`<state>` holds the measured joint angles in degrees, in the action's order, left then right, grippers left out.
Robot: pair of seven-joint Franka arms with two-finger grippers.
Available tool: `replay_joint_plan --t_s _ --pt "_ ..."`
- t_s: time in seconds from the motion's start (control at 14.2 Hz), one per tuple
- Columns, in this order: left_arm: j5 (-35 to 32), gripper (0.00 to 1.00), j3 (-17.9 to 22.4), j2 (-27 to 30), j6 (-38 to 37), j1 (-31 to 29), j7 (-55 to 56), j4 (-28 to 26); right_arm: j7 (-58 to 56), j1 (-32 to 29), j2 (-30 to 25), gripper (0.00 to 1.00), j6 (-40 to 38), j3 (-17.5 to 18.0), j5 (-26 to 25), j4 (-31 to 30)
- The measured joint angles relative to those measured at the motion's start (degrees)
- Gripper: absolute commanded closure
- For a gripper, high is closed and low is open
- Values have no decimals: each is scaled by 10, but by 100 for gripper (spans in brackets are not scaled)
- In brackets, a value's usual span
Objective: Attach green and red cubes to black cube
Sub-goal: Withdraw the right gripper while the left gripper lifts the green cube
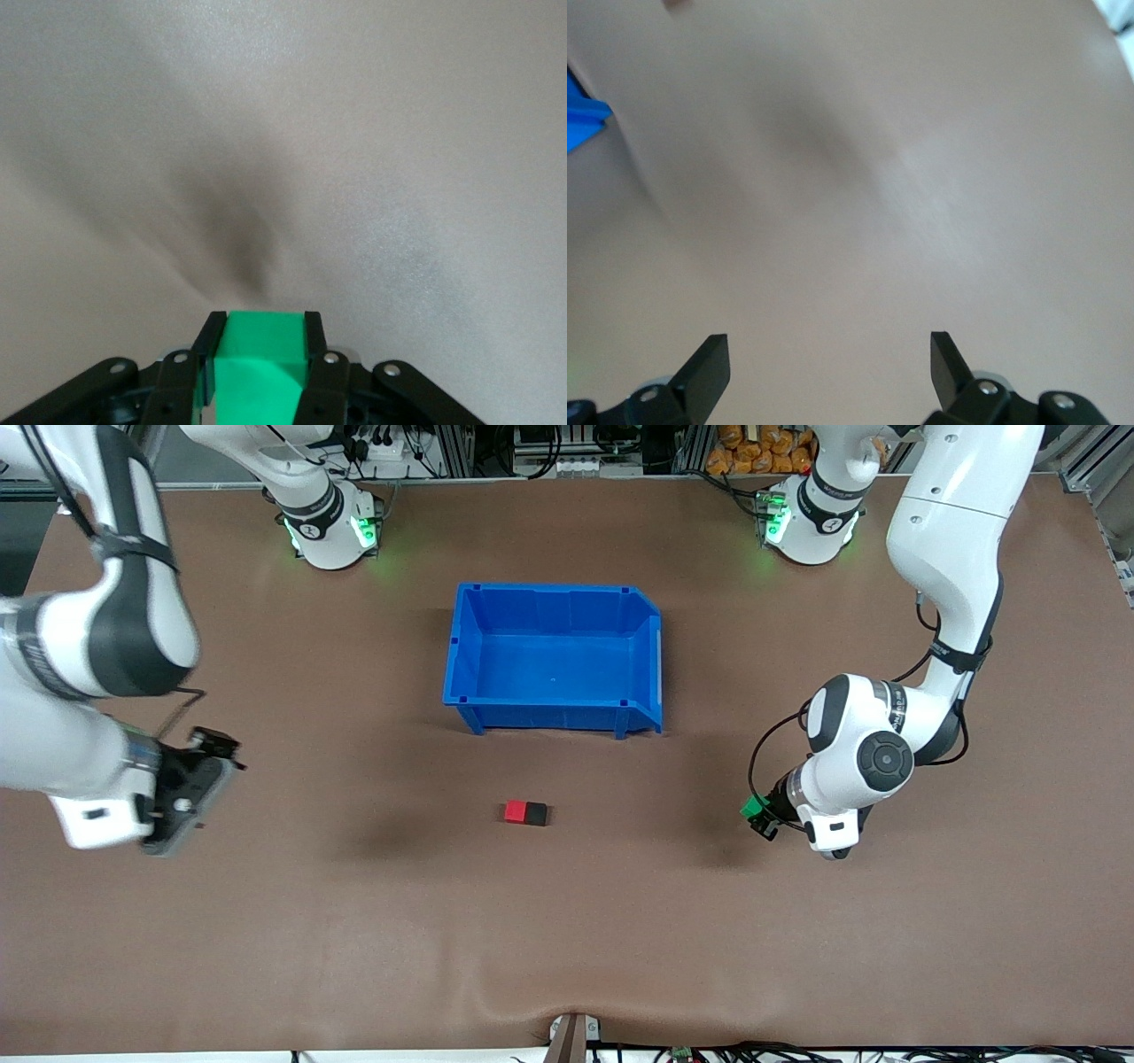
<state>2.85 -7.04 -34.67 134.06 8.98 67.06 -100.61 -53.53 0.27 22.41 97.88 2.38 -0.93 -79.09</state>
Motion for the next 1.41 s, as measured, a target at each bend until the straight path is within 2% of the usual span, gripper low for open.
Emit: replay_joint_plan --t_s 0.28,0.42,0.63,0.85,1.2,1.41 --pt "0 100 0 -1 -2 1 5 0 10 -50 -37 0 -28 0 0 -2" --pt "0 100 -1 -6 -5 4 11 0 66 -56 -55 0 -59 0 0 -2" --pt "0 100 -1 -16 -5 11 26 0 161 -55 -80 0 -99 5 0 -3" --pt "0 100 -1 -16 -7 11 26 2 204 -53 -111 0 -113 4 0 -5" --pt "0 100 -1 -16 -10 12 26 5 339 -10 -174 0 -125 -17 0 -52" --pt "0 100 -1 -16 -12 12 26 5 355 -6 -189 0 -128 -25 -1 -54"
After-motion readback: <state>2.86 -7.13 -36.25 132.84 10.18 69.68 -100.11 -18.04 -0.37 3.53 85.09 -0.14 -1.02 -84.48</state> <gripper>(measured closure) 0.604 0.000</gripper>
